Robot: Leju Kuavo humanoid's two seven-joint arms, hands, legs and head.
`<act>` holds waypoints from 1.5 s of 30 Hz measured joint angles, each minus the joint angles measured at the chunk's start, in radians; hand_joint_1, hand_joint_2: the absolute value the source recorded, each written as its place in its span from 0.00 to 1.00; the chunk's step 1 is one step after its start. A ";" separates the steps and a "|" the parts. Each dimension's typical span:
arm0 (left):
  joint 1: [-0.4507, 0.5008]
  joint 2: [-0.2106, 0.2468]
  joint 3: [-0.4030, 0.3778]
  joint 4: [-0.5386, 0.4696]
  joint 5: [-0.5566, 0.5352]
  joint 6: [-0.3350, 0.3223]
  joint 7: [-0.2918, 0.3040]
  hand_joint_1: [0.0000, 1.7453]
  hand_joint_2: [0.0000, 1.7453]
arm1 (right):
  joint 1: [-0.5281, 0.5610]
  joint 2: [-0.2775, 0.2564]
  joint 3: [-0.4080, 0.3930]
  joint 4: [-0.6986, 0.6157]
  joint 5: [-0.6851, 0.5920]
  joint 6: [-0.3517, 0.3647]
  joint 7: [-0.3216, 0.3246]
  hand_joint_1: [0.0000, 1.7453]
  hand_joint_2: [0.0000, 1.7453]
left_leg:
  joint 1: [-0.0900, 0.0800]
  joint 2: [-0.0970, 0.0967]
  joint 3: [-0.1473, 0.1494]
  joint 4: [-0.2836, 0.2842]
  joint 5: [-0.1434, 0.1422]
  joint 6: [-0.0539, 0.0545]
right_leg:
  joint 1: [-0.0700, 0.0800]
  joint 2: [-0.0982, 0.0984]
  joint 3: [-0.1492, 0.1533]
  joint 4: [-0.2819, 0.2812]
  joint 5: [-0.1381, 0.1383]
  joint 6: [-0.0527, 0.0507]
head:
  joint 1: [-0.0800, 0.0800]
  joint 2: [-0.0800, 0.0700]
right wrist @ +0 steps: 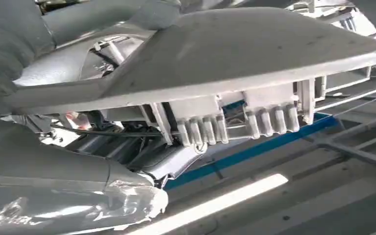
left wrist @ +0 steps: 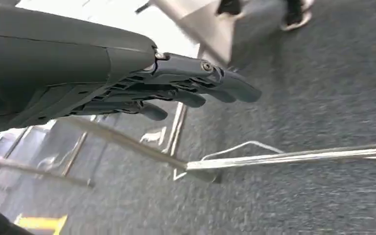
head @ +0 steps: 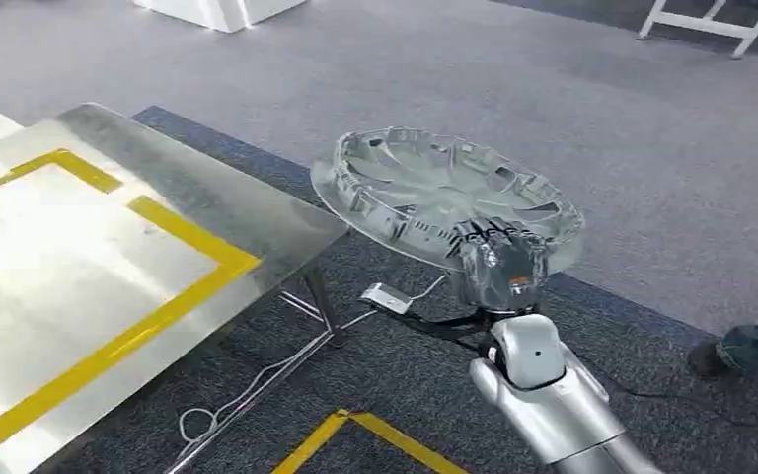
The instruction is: Take the parts from the cabinet and place them on the table.
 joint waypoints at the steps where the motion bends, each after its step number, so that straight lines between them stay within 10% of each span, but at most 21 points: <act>1: -0.010 -0.016 0.021 -0.007 -0.003 -0.010 0.007 0.00 1.00 | -0.001 -0.013 0.003 -0.001 0.000 0.000 0.019 1.00 1.00 | 0.003 -0.014 -0.005 0.003 0.001 0.010 | 0.002 -0.011 0.004 -0.001 -0.002 0.005 | 0.005 0.000; 4: -0.024 -0.053 0.088 -0.015 -0.004 -0.024 0.036 0.00 1.00 | -0.006 -0.042 0.028 -0.002 0.001 0.000 0.081 1.00 1.00 | 0.001 -0.049 -0.005 -0.003 0.001 0.030 | -0.002 -0.043 0.019 -0.010 -0.010 0.022 | 0.004 0.000; 6: -0.039 -0.071 0.123 -0.020 0.020 -0.018 0.068 0.00 1.00 | -0.013 -0.067 0.048 -0.004 0.001 0.000 0.112 1.00 1.00 | 0.008 -0.069 -0.001 -0.007 0.003 0.043 | -0.008 0.056 -0.016 0.061 -0.061 0.025 | 0.010 0.000; 9: -0.073 -0.084 0.158 -0.020 0.094 -0.002 0.145 0.00 1.00 | -0.014 -0.100 0.077 -0.003 0.002 0.000 0.133 1.00 1.00 | 0.005 -0.112 -0.002 -0.007 0.002 0.050 | -0.005 0.091 -0.142 0.304 -0.154 0.024 | 0.014 0.000; 11: -0.090 -0.094 0.191 -0.018 0.177 0.013 0.238 0.00 1.00 | -0.010 -0.113 0.096 0.002 0.002 0.000 0.140 1.00 1.00 | 0.005 -0.144 0.001 -0.006 0.001 0.050 | -0.004 0.093 -0.164 0.302 -0.110 0.020 | 0.014 0.000; 14: -0.121 -0.102 0.236 -0.010 0.297 0.042 0.375 0.00 1.00 | -0.009 -0.131 0.121 0.002 -0.003 0.000 0.147 1.00 1.00 | 0.007 -0.188 0.008 -0.004 -0.002 0.044 | -0.011 0.142 -0.070 0.053 0.042 0.016 | 0.014 0.000; 15: -0.129 -0.102 0.248 -0.004 0.333 0.054 0.417 0.00 1.00 | -0.012 -0.138 0.122 0.008 -0.010 0.001 0.133 1.00 1.00 | 0.002 -0.199 0.003 0.000 -0.002 0.037 | -0.017 0.195 -0.055 0.036 0.028 0.016 | 0.014 0.000; 19: -0.171 -0.098 0.320 0.030 0.475 0.082 0.596 0.00 1.00 | 0.001 -0.158 0.147 0.004 -0.002 0.000 0.176 1.00 1.00 | 0.014 -0.246 -0.014 -0.001 0.008 0.012 | -0.012 0.159 -0.043 0.015 0.024 -0.001 | 0.011 0.000; 22: -0.201 -0.094 0.375 0.052 0.483 0.072 0.648 0.00 1.00 | 0.003 -0.179 0.174 0.002 -0.001 0.000 0.212 1.00 1.00 | 0.007 -0.115 -0.063 0.108 -0.060 -0.002 | -0.011 0.118 -0.032 0.007 0.022 -0.019 | 0.001 0.000; 25: -0.223 -0.089 0.397 0.073 0.486 0.067 0.653 0.00 1.00 | 0.008 -0.200 0.184 0.002 0.000 0.000 0.222 1.00 1.00 | 0.015 -0.097 -0.165 0.314 -0.134 -0.008 | -0.006 0.068 -0.028 0.008 0.016 -0.025 | 0.002 0.000; 28: -0.231 -0.088 0.416 0.082 0.486 0.067 0.655 0.00 1.00 | 0.010 -0.206 0.201 0.002 0.000 0.000 0.222 1.00 1.00 | 0.013 -0.087 -0.086 0.169 -0.033 0.000 | -0.003 0.036 -0.016 0.008 0.008 -0.022 | 0.001 0.000; 30: -0.240 -0.086 0.422 0.086 0.485 0.065 0.656 0.00 1.00 | 0.010 -0.210 0.205 0.001 0.000 0.000 0.225 1.00 1.00 | -0.005 -0.001 -0.007 0.024 0.001 0.017 | 0.001 0.015 -0.006 0.007 -0.001 -0.016 | 0.002 0.000; 34: -0.282 -0.045 0.447 0.156 0.389 0.030 0.636 0.00 1.00 | 0.005 -0.242 0.240 0.001 0.000 0.000 0.311 1.00 1.00 | -0.017 -0.041 -0.009 0.000 -0.002 0.036 | 0.008 -0.041 0.004 0.000 -0.011 0.004 | 0.003 0.000; 35: -0.287 -0.031 0.451 0.182 0.364 0.032 0.621 0.00 1.00 | 0.006 -0.250 0.249 0.001 0.000 0.000 0.329 1.00 1.00 | -0.005 -0.054 0.001 -0.013 0.004 0.045 | 0.003 -0.032 -0.003 0.005 -0.023 0.013 | 0.005 0.000; 37: -0.305 -0.003 0.456 0.238 0.328 0.044 0.588 0.00 1.00 | 0.005 -0.269 0.262 -0.002 0.000 0.000 0.356 1.00 1.00 | -0.004 -0.076 0.001 -0.013 0.003 0.054 | 0.001 0.067 -0.040 0.099 -0.075 0.013 | 0.007 0.000; 40: -0.335 0.027 0.469 0.302 0.301 0.061 0.554 0.00 1.00 | 0.007 -0.301 0.283 -0.002 0.000 0.000 0.381 1.00 1.00 | -0.004 -0.119 0.002 -0.012 0.002 0.057 | 0.001 0.092 -0.163 0.322 -0.154 0.015 | 0.011 0.000; 43: -0.341 0.040 0.485 0.339 0.282 0.061 0.541 0.00 1.00 | 0.009 -0.319 0.299 -0.002 0.000 0.000 0.394 1.00 1.00 | -0.002 -0.162 0.009 -0.009 0.000 0.053 | -0.005 0.097 -0.127 0.190 -0.032 0.017 | 0.010 0.000; 45: -0.346 0.046 0.494 0.352 0.273 0.055 0.536 0.00 1.00 | 0.008 -0.328 0.306 -0.003 0.000 0.000 0.398 1.00 1.00 | 0.002 -0.185 0.012 -0.006 -0.006 0.043 | -0.014 0.158 -0.060 0.044 0.026 0.019 | 0.010 0.000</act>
